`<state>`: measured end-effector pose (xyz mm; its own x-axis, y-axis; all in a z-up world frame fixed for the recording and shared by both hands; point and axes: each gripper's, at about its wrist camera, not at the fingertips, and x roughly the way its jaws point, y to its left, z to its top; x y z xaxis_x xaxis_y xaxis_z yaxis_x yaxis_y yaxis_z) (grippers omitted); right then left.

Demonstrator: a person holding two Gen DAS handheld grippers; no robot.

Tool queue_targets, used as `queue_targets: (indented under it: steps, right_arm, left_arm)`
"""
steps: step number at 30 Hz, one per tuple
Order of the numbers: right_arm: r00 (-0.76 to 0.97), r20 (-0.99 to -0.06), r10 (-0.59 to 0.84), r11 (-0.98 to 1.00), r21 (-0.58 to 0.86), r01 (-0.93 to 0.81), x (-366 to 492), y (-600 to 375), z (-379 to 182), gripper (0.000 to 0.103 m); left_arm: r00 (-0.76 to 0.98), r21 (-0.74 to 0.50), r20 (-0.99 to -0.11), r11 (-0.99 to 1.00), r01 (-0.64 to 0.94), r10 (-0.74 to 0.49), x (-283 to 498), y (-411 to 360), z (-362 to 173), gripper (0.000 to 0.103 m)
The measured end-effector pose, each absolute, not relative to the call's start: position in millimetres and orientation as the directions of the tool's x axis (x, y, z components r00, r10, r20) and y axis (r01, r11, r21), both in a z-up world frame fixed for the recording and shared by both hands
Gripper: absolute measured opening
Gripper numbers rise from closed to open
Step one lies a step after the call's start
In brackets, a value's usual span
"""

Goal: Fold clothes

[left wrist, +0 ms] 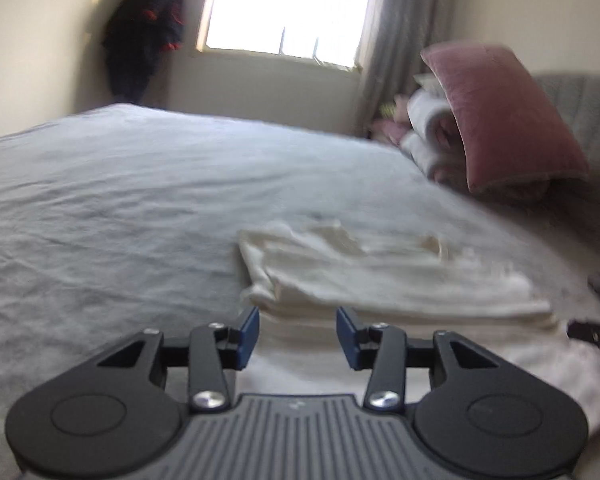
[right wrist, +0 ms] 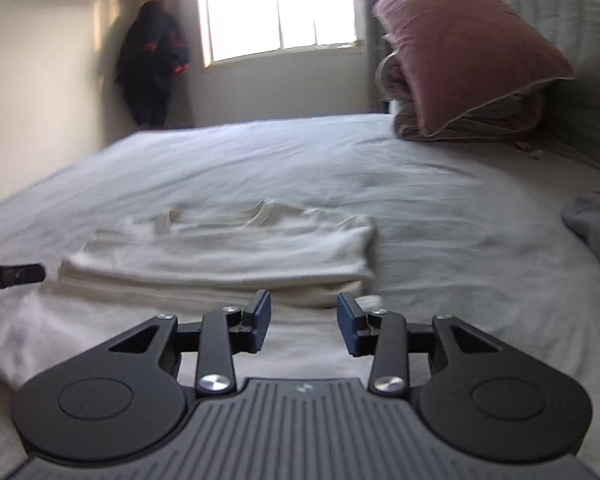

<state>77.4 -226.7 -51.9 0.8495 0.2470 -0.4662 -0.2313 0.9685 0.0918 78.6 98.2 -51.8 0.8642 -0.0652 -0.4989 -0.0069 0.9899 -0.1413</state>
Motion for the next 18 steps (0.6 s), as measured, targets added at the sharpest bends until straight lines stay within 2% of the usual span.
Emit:
queue_targets:
  steps: [1,3,6,8,10,15,18]
  right_arm:
    - [0.834,-0.495,0.244,0.969,0.088,-0.231,82,-225,-58,0.041]
    - [0.812,-0.532,0.24,0.971,0.112,-0.213,90,-228,-69,0.041]
    - [0.816,-0.513,0.265,0.96,0.217,-0.176,92,-248,-67,0.038]
    - [0.827,-0.514,0.229,0.969,0.202,-0.143,88,-252,-63,0.042]
    - [0.822,-0.521,0.23,0.967,0.215,-0.135,83,-258,-60,0.043]
    - [0.797,-0.54,0.27,0.947,0.297,-0.12,66,-283,-54,0.049]
    - [0.784,-0.549,0.292,0.927,0.364,-0.091,55,-305,-51,0.055]
  left_arm:
    - [0.844,-0.129,-0.533,0.992,-0.004,-0.065,83,98,-59,0.045]
    - [0.836,-0.133,-0.543,0.991,0.01,-0.082,85,102,-66,0.044]
    - [0.833,-0.133,-0.55,0.991,-0.006,-0.069,82,104,-60,0.044]
    - [0.83,-0.134,-0.555,0.991,-0.017,-0.061,80,106,-56,0.05]
    - [0.824,-0.153,-0.563,0.988,-0.029,-0.063,76,110,-50,0.052]
    - [0.752,-0.275,-0.642,0.96,-0.049,-0.146,67,137,-44,0.057]
    - [0.704,-0.434,-0.668,0.895,-0.104,-0.242,59,170,-46,0.058]
